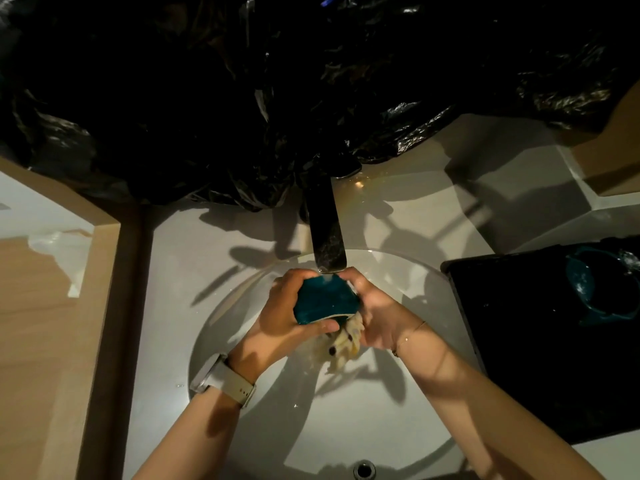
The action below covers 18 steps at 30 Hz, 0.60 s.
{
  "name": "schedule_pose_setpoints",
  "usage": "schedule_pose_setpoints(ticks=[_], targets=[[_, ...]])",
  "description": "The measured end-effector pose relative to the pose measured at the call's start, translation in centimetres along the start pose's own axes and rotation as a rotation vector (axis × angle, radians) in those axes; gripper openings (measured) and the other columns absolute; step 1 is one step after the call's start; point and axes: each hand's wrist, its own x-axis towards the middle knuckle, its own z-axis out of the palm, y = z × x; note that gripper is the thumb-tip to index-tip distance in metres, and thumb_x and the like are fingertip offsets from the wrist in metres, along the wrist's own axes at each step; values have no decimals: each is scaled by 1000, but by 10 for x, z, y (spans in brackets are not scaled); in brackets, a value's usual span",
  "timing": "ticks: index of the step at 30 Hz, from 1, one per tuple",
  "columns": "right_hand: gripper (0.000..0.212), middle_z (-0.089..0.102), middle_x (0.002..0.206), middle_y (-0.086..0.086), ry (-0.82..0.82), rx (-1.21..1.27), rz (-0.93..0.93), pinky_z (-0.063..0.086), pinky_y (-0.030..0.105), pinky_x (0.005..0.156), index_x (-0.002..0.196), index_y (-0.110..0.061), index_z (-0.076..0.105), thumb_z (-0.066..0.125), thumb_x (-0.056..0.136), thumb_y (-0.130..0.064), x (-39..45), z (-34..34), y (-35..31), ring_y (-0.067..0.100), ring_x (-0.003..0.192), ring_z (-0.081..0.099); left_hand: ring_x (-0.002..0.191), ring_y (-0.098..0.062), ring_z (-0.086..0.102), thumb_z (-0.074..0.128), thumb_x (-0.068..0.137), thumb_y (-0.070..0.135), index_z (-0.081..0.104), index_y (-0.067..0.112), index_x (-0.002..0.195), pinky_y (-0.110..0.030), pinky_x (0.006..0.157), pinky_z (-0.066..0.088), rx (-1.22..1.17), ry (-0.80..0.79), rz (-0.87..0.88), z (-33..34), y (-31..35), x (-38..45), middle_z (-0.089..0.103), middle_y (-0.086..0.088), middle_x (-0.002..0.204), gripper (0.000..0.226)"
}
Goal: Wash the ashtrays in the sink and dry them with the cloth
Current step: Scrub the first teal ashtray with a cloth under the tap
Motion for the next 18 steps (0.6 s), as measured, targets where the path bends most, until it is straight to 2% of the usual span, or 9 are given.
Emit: schedule_pose_setpoints(ticks=[2,4,8,10,11,13,14,16,18], targets=[[28,63,73,11,25,74,-15,51,30,58,86,-10,62,59,79,-37,4,1,1,25,62,62,103,-18,54,78,51,55,53,40,101,-23,88,48,62,12,82,2,-4,1,45,17,111,58],[19,54,66,9,26,120,-56,46,27,53,76,-11,54,56,79,-29,10,-2,4,24,58,57,112,-21,52,79,49,52,53,40,103,-23,95,46,10,3,57,6,-2,-1,42,6,119,61],[31,55,78,11,-54,177,-247,43,31,60,93,-8,60,53,69,-27,18,-5,17,24,69,58,125,-18,50,82,56,34,42,34,125,-21,100,46,-124,-7,-26,12,3,-14,37,-9,137,79],[32,63,82,11,-49,193,-374,44,33,67,91,-9,69,46,73,-24,21,-6,24,24,74,61,126,-11,55,85,71,14,27,39,141,-24,102,48,-390,-104,-198,7,4,-22,45,1,142,94],[32,63,85,13,-21,206,-428,45,34,69,90,-8,69,45,75,-22,20,-5,26,25,76,61,128,-16,56,80,77,7,25,40,146,-33,106,47,-617,-172,-296,4,4,-25,49,3,145,94],[38,59,94,16,91,212,-513,46,34,70,100,0,59,51,71,-24,21,-5,31,27,83,58,132,-30,52,72,84,13,32,33,149,-51,109,41,-1052,-261,-429,-1,5,-28,52,-7,146,79],[44,58,98,16,145,205,-542,48,32,68,107,-1,53,55,68,-22,21,-5,33,27,86,57,133,-33,51,67,89,24,38,27,148,-54,110,38,-1158,-258,-445,0,8,-27,52,-9,146,66],[37,61,100,10,212,135,-571,49,30,62,112,-11,49,58,76,-15,16,-3,35,23,88,59,132,-30,52,45,102,39,48,19,143,-54,111,36,-1199,-145,-474,7,18,-25,56,-9,143,46],[28,63,103,7,231,35,-609,50,23,57,115,-16,50,58,89,-9,9,-1,35,19,89,61,127,-28,57,39,103,40,54,17,137,-54,112,36,-1226,5,-535,17,24,-24,62,-9,135,44]])
